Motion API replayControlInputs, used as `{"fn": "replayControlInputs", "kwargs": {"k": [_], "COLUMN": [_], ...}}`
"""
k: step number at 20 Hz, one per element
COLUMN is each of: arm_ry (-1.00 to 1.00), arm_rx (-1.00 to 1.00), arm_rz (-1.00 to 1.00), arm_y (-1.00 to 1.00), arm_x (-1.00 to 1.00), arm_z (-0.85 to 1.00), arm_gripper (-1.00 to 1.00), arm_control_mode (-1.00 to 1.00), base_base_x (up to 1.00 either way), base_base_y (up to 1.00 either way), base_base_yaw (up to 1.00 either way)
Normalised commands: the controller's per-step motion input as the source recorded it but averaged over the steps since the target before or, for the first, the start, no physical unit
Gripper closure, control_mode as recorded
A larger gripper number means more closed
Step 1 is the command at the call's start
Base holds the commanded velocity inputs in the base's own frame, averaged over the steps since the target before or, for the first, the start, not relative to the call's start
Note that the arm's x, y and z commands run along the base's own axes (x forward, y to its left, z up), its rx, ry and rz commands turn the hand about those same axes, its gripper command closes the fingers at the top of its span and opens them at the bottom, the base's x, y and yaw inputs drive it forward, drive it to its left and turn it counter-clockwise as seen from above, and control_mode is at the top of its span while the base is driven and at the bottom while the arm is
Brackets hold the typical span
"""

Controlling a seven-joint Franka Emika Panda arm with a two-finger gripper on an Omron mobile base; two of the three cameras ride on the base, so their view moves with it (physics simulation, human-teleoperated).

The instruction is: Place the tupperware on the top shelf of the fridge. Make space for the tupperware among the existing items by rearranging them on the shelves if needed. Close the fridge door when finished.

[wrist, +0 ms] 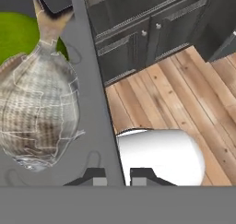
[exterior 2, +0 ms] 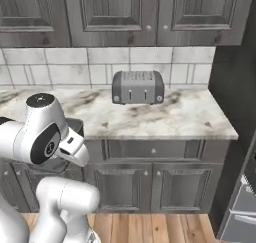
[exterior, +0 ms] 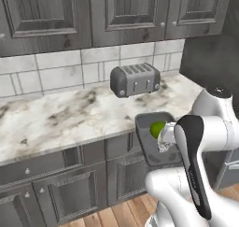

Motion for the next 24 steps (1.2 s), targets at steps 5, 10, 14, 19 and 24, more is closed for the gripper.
{"fn": "replayControlInputs", "kwargs": {"k": [5,10,14,19,24], "arm_ry": [0.00,0.00,0.00,0.00,0.00], "arm_rx": [0.00,0.00,0.00,0.00,0.00], "arm_rz": [0.00,0.00,0.00,0.00,0.00], "arm_y": [0.00,0.00,0.00,0.00,0.00], "arm_x": [0.00,0.00,0.00,0.00,0.00], "arm_z": [0.00,0.00,0.00,0.00,0.00], "arm_gripper": [1.00,1.00,1.00,1.00,1.00], "arm_control_mode": [1.00,1.00,1.00,1.00,1.00], "base_base_x": [-0.21,-0.15,-0.01,0.00,0.07], "base_base_y": [-0.45,-0.33,-0.27,-0.45,-0.71], "base_base_yaw": [-0.69,-0.75,-0.80,-0.80,-0.72]}}
